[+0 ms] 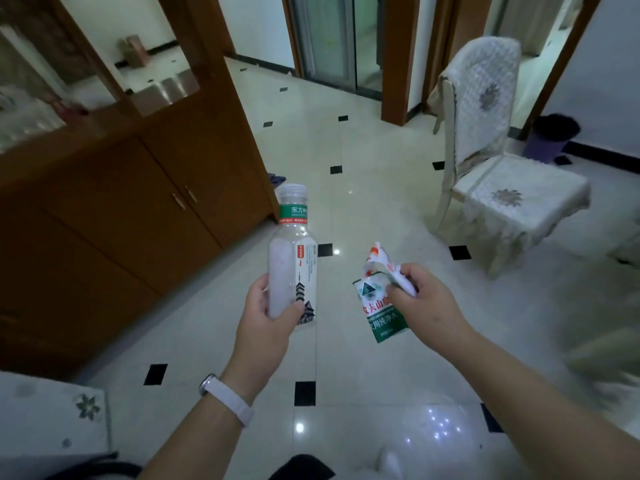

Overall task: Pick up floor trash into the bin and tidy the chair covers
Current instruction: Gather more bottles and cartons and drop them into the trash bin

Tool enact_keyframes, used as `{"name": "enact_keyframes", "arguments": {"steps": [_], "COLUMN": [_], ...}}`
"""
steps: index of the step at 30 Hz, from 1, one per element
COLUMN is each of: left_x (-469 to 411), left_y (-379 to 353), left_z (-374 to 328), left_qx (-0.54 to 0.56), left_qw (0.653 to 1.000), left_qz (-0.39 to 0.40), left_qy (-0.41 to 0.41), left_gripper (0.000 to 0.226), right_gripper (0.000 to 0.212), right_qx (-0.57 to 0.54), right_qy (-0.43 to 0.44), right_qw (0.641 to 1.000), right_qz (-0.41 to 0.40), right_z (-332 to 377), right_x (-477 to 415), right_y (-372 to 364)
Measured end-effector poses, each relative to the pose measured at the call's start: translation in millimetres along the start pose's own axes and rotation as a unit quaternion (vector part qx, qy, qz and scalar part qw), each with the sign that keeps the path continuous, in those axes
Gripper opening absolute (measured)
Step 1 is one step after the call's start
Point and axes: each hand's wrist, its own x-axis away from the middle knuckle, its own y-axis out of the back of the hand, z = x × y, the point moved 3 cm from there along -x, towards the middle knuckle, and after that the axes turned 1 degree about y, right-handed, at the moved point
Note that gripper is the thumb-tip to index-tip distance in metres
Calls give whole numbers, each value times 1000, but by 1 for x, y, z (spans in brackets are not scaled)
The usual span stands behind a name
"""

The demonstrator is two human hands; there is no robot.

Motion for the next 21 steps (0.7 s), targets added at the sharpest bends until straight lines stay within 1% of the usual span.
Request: {"name": "enact_keyframes", "arguments": {"steps": [4, 7, 10, 12, 15, 18, 21], "left_x": [-69, -128, -193, -238, -303, -362, -423], "left_y": [3, 3, 0, 2, 14, 27, 31], "left_z": [-4, -1, 3, 5, 1, -7, -12], "left_qx": [2, 14, 38, 48, 53, 47, 35], "left_qw": [1000, 1000, 998, 997, 995, 993, 991], "left_qz": [6, 23, 48, 67, 83, 109, 125], "left_qy": [-6, -9, -10, -5, 13, 23, 17], "left_gripper": [50, 50, 50, 49, 46, 53, 52], "right_gripper": [10, 11, 9, 6, 3, 3, 7], "right_qx": [-20, -2, 16, 25, 38, 77, 94], "right_qy": [-32, -45, -63, -72, -72, -55, -47], "right_qw": [999, 999, 997, 995, 995, 993, 990], "right_qz": [-10, -9, -41, -59, -59, -77, -96], "right_z": [-4, -1, 9, 22, 49, 80, 102], "right_x": [-42, -82, -136, -173, -228, -276, -314], "right_y": [-14, -27, -37, -48, -70, -89, -102]}}
